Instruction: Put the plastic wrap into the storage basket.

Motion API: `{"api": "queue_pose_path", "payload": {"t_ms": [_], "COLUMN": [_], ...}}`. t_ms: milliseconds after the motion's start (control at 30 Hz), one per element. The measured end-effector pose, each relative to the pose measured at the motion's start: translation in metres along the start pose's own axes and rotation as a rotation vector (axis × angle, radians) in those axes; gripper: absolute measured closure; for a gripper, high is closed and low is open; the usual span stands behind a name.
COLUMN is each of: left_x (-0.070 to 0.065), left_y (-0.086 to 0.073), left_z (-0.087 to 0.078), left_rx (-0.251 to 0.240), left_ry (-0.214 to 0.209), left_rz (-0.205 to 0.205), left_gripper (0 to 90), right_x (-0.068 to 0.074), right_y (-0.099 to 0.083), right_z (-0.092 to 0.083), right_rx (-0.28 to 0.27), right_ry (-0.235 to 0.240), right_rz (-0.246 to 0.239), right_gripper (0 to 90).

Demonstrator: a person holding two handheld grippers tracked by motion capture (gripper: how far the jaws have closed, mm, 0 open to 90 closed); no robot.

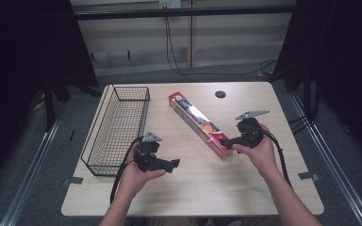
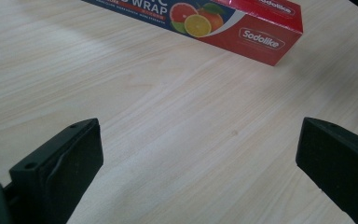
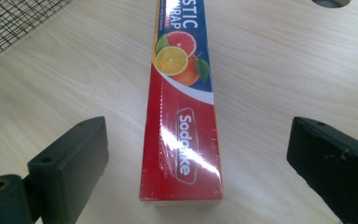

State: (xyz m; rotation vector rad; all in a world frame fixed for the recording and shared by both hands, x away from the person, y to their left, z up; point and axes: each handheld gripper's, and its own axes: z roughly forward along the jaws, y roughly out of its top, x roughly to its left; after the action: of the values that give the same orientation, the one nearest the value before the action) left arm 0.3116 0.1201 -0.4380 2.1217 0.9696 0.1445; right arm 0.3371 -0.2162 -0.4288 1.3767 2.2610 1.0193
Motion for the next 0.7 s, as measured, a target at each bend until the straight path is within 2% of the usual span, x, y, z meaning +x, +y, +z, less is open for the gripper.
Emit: {"api": "queue_pose_path", "payload": {"t_ms": [300,600,633,667,700], "left_x": [0.001,-0.002,-0.003,-0.003,-0.002], "left_y": [0.000,0.000,0.000,0.000,0.001], "left_z": [0.002,0.004,0.005,0.005,0.004], "left_rx": [0.015,0.014,0.001,0.001,0.018], "left_ry": [0.008,0.000,-0.001,-0.001,-0.006], "left_rz": [0.013,0.015,-0.003,-0.003,0.019], "left_gripper": [1.8,2.0,2.2,2.3,2.3], "right_x": [0.001,0.011,0.012,0.013,0.013], "right_y": [0.010,0.037,0.038,0.039,0.039], "right_z": [0.011,0.037,0.041,0.044,0.047], "right_rx": [0.043,0.090,0.099,0.102,0.105], "right_ry": [-0.028,-0.044,-0.043,-0.037,-0.032], "right_rz": [-0.016,-0.043,-0.046,-0.039,-0.035], "right_gripper": [5.5,7.2,7.5,8.8,9.2]}}
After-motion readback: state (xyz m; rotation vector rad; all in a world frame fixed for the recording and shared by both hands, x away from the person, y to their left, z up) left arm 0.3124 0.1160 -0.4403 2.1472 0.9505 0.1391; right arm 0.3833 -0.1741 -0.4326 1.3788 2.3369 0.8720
